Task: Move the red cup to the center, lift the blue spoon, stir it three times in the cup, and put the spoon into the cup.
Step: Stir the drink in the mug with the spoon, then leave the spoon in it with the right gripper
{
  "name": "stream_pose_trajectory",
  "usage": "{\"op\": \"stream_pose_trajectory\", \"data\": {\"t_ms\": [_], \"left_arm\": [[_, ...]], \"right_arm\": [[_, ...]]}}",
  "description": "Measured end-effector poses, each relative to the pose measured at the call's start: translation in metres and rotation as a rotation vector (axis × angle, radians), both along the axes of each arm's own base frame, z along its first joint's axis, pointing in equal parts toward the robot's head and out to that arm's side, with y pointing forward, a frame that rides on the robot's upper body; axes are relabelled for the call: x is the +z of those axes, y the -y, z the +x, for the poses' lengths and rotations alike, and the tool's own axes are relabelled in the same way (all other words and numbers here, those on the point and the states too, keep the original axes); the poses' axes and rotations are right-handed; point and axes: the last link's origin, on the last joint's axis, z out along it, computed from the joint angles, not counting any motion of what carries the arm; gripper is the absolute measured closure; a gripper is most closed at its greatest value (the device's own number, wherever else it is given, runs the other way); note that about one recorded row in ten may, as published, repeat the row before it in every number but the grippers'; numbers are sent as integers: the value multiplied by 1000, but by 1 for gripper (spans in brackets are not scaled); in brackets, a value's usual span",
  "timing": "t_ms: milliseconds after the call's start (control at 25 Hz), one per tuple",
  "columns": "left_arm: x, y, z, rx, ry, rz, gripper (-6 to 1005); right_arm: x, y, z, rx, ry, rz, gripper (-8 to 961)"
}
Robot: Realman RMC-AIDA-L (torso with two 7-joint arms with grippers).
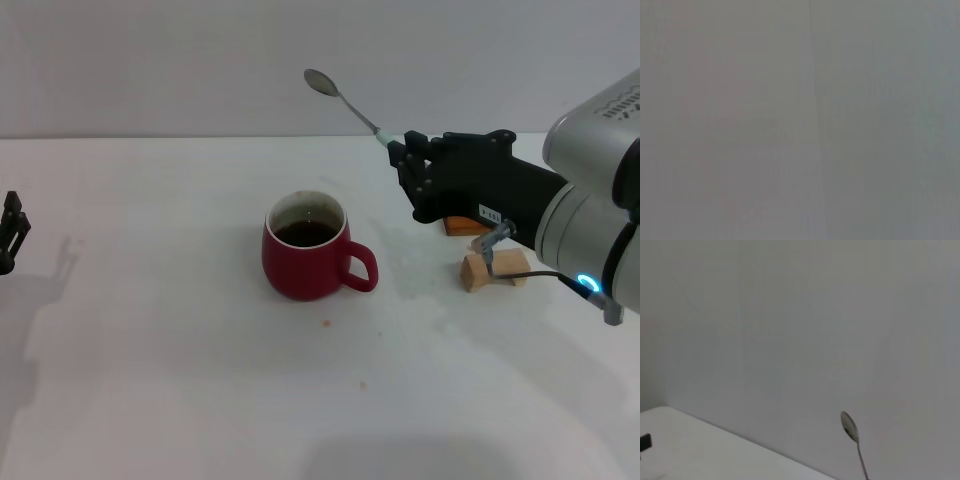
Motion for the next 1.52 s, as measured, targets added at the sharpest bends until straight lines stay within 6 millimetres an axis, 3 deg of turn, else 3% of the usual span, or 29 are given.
{"op": "stream_pose_trajectory", "data": {"t_ms": [1040,1520], "left_arm": [[0,-4,3,-12,-1,-1,156],[0,-5,4,-14,-1,-3,156]], "right_arm": [[27,-10,-10,-59,29,-101,828],[36,-18,-20,-47,140,-136,829]]}}
